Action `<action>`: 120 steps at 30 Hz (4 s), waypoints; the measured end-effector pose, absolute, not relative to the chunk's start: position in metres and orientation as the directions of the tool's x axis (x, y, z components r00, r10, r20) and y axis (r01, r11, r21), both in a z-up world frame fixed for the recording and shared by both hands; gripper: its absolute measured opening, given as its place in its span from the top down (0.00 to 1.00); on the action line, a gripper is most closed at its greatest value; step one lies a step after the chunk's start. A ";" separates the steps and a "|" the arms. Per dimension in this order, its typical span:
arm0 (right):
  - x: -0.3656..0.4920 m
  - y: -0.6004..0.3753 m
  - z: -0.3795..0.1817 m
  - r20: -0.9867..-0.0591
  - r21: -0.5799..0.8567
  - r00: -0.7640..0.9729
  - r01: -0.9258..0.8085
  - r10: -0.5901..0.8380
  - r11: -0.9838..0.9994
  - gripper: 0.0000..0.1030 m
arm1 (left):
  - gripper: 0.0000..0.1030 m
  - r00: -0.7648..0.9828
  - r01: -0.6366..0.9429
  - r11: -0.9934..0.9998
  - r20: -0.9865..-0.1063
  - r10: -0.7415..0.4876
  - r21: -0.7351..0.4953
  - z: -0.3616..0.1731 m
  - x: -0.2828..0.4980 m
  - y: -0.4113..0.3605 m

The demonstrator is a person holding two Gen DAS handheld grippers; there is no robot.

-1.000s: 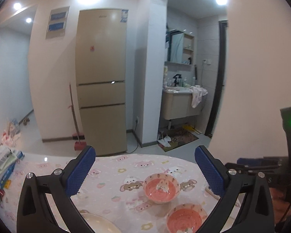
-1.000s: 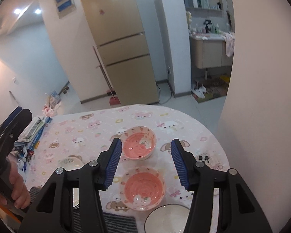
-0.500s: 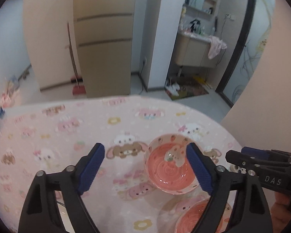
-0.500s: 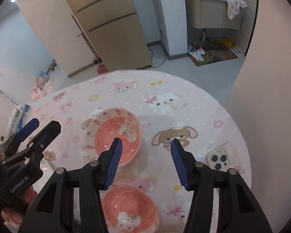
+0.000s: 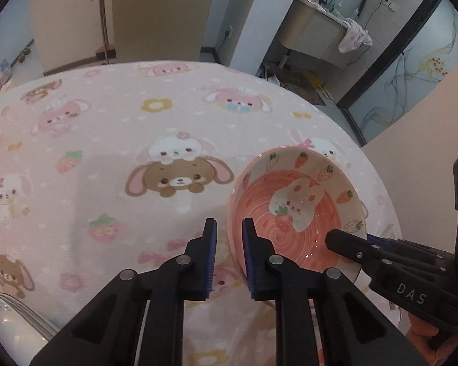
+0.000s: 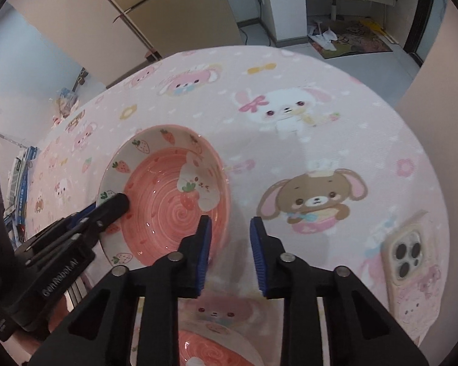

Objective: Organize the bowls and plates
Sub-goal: 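Reach both grippers to a pink strawberry bowl and close on its rim, then lift the pink bowl with both grippers and carry it over the other pink bowl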

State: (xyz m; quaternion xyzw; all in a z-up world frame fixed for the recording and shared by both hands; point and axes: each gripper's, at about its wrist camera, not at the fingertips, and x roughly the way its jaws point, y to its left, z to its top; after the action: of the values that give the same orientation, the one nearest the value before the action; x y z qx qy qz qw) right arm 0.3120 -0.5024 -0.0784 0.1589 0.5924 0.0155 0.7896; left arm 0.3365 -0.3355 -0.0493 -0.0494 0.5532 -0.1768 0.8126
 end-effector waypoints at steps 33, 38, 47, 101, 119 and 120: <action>0.285 -0.486 -0.002 -0.858 0.305 0.466 0.128 0.214 0.944 0.91 | 0.86 0.440 0.313 0.888 -0.778 -0.449 -0.336 0.035 0.289 -0.332; 0.247 -0.484 0.043 -0.812 0.285 0.556 0.114 0.177 0.952 0.90 | 0.86 0.523 0.379 0.878 -0.716 -0.463 -0.292 0.085 0.249 -0.337; 0.189 -0.469 0.104 -0.754 0.251 0.642 0.081 0.142 0.965 0.90 | 0.86 0.551 0.453 0.849 -0.663 -0.508 -0.274 0.143 0.192 -0.325; 0.170 -0.498 -0.041 -0.917 0.240 0.371 0.226 0.144 0.944 0.76 | 0.84 0.339 0.572 0.818 -0.888 -0.310 -0.067 -0.014 0.174 -0.383; 0.155 -0.499 -0.026 -0.898 0.208 0.427 0.202 0.105 0.957 0.94 | 0.84 0.379 0.602 0.799 -0.879 -0.289 -0.003 -0.002 0.169 -0.379; 0.157 -0.499 -0.027 -0.899 0.223 0.422 0.214 0.116 0.951 0.94 | 0.84 0.418 0.608 0.792 -0.868 -0.268 0.048 -0.001 0.165 -0.382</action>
State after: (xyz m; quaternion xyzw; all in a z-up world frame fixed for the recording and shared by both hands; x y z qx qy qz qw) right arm 0.1566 -0.4994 -0.0275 0.1534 0.5366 -0.0295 0.8292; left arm 0.1655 -0.3819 -0.0010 0.1812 0.4693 -0.2663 0.8222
